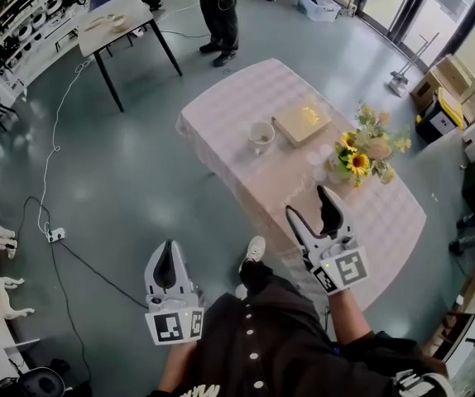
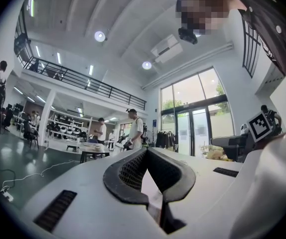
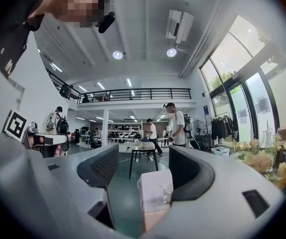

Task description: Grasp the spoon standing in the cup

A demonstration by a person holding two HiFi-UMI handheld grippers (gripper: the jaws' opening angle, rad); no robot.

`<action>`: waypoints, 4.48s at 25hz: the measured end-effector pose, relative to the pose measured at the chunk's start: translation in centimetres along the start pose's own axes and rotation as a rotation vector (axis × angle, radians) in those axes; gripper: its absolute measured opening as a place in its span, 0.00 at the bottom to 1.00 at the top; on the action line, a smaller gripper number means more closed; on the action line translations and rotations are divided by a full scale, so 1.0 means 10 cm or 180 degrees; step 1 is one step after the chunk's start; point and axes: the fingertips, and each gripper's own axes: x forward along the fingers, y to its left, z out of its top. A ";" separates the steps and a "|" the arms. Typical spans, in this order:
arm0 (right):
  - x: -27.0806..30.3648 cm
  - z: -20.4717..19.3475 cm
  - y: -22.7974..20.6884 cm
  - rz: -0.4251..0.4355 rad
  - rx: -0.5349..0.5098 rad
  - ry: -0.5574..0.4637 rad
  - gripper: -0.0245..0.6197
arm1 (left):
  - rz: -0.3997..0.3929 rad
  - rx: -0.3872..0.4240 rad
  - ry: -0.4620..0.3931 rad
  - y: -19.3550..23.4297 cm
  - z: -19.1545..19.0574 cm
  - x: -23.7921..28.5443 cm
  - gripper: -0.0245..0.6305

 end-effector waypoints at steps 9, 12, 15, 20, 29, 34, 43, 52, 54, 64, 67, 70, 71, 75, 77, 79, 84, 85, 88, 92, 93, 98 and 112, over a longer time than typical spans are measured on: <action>0.85 0.13 -0.35 0.0129 -0.0040 -0.0085 0.50 | 0.0050 0.0063 -0.0097 0.21 0.16 0.86 0.06; 1.04 0.12 -0.46 0.0178 -0.0052 -0.0081 0.50 | 0.0064 0.0067 -0.0096 0.21 0.15 1.07 0.06; 1.20 0.10 -0.58 0.0232 -0.0037 -0.0062 0.50 | 0.0100 0.0063 -0.0073 0.19 0.14 1.24 0.06; 1.53 0.08 -0.76 0.0293 -0.0005 -0.0043 0.50 | 0.0168 0.0061 -0.0019 0.27 0.12 1.55 0.06; 1.89 -0.07 -0.98 0.0374 0.0033 0.0035 0.50 | 0.0158 0.0084 0.0061 0.24 0.06 2.02 0.06; 2.02 -0.29 -1.09 0.0443 0.0002 0.0123 0.50 | 0.0188 0.0092 0.0073 0.23 -0.05 2.19 0.06; 2.31 -0.87 -0.90 0.0860 -0.0739 0.0450 0.50 | 0.0245 0.0039 0.0264 0.34 -0.24 2.32 0.06; 2.58 -1.85 -0.85 0.1106 -0.1324 0.1232 0.49 | 0.0007 -0.0004 0.0370 0.32 -0.41 2.62 0.06; 2.65 -2.05 -0.85 0.1147 -0.1444 0.1317 0.48 | -0.0031 -0.0025 0.0385 0.31 -0.45 2.68 0.06; 2.81 -2.83 -0.87 0.1338 -0.1853 0.1704 0.35 | -0.0095 -0.0093 0.0508 0.32 -0.68 2.73 0.06; 2.82 -2.98 -0.87 0.1328 -0.1902 0.1775 0.30 | -0.0082 -0.0121 0.0565 0.32 -0.74 2.70 0.06; 2.84 -3.12 -0.89 0.1311 -0.2104 0.1830 0.26 | -0.0077 -0.0142 0.0615 0.30 -0.82 2.65 0.06; 2.84 -3.15 -0.88 0.1318 -0.2165 0.1839 0.24 | -0.0080 -0.0145 0.0632 0.30 -0.84 2.63 0.06; 2.88 -3.25 -0.89 0.1307 -0.2343 0.1874 0.15 | -0.0072 -0.0152 0.0675 0.31 -0.89 2.60 0.06; 2.89 -3.28 -0.89 0.1292 -0.2376 0.1891 0.13 | -0.0065 -0.0152 0.0684 0.33 -0.90 2.58 0.06; 2.89 -3.29 -0.88 0.1288 -0.2407 0.1900 0.12 | -0.0064 -0.0150 0.0694 0.34 -0.90 2.57 0.06; 2.93 -3.28 -0.91 0.1184 -0.2491 0.1891 0.06 | -0.0057 -0.0159 0.0708 0.38 -0.91 2.55 0.06; 2.93 -3.27 -0.92 0.1166 -0.2503 0.1886 0.05 | -0.0058 -0.0158 0.0708 0.39 -0.91 2.55 0.06; 2.95 -3.26 -0.91 0.1142 -0.2528 0.1879 0.04 | -0.0065 -0.0149 0.0702 0.42 -0.89 2.53 0.06; 2.98 -3.20 -0.91 0.1100 -0.2509 0.1859 0.04 | -0.0065 -0.0153 0.0679 0.46 -0.86 2.53 0.06; 2.98 -3.18 -0.91 0.1095 -0.2505 0.1849 0.04 | -0.0067 -0.0153 0.0669 0.46 -0.85 2.53 0.06; 3.01 -3.02 -0.92 0.1026 -0.2420 0.1796 0.04 | -0.0079 -0.0150 0.0608 0.49 -0.77 2.56 0.06; 3.05 -1.82 -1.18 0.0325 -0.0810 0.1379 0.04 | -0.0131 -0.0153 0.0340 0.61 -0.41 2.68 0.06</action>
